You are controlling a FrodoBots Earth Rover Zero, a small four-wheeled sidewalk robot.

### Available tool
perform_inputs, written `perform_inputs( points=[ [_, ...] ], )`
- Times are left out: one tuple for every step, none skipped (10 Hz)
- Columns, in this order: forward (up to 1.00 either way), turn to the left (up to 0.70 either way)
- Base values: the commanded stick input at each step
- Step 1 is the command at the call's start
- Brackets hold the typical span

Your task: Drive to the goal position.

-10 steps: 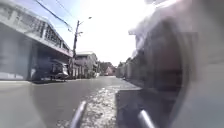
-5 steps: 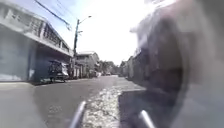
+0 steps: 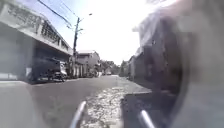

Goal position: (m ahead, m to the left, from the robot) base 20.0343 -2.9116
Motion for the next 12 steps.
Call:
perform_inputs(
  points=[
    [0.85,0.0],
    [0.85,0.0],
    [0.85,0.0],
    [0.85,0.0],
    [0.85,0.0],
    [0.85,0.0],
    [0.85,0.0],
    [0.85,0.0],
    [0.85,0.0],
    [0.85,0.0],
    [0.85,0.0],
    [0.85,0.0]
  ],
)
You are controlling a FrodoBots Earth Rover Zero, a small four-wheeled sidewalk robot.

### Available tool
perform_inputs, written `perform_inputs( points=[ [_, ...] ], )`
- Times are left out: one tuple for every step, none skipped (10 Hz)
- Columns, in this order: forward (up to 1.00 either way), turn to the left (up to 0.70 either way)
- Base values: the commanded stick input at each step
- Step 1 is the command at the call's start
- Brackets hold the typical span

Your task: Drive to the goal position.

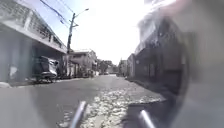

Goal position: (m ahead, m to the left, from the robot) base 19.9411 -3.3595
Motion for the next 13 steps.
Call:
perform_inputs(
  points=[
    [0.85,0.0],
    [0.85,0.0],
    [0.85,0.0],
    [0.85,-0.26],
    [0.85,-0.34],
    [0.85,-0.34],
    [0.85,-0.34],
    [0.85,-0.34],
    [0.85,-0.34],
    [0.85,-0.34],
    [0.85,-0.34],
    [0.85,-0.34],
    [0.85,-0.24]
  ],
)
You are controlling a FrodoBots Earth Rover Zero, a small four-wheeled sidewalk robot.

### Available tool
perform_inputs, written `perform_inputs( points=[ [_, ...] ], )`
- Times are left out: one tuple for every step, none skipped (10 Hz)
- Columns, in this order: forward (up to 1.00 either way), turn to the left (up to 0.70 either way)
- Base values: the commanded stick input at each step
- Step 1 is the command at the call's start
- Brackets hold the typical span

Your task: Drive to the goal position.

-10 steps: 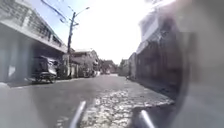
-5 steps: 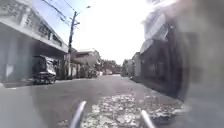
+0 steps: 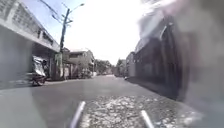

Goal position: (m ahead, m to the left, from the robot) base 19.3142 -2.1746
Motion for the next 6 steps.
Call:
perform_inputs(
  points=[
    [0.85,0.0],
    [0.85,0.0],
    [0.85,0.0],
    [0.85,0.0],
    [0.85,0.0],
    [0.85,0.0]
  ],
)
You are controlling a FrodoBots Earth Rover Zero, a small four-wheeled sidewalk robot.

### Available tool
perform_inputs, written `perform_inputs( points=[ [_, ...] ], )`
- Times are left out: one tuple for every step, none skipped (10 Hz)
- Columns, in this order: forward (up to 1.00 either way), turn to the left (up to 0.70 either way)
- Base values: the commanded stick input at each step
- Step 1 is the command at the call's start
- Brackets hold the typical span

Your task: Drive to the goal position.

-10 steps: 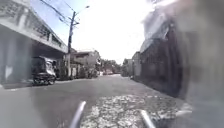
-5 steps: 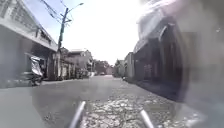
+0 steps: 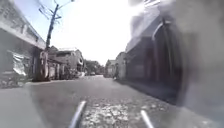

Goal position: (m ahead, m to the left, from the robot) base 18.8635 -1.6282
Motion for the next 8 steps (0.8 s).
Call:
perform_inputs(
  points=[
    [0.85,0.0],
    [0.85,0.0],
    [0.85,0.0],
    [0.85,0.0],
    [0.85,0.0],
    [0.85,0.0],
    [0.85,0.0],
    [0.85,0.0]
  ],
)
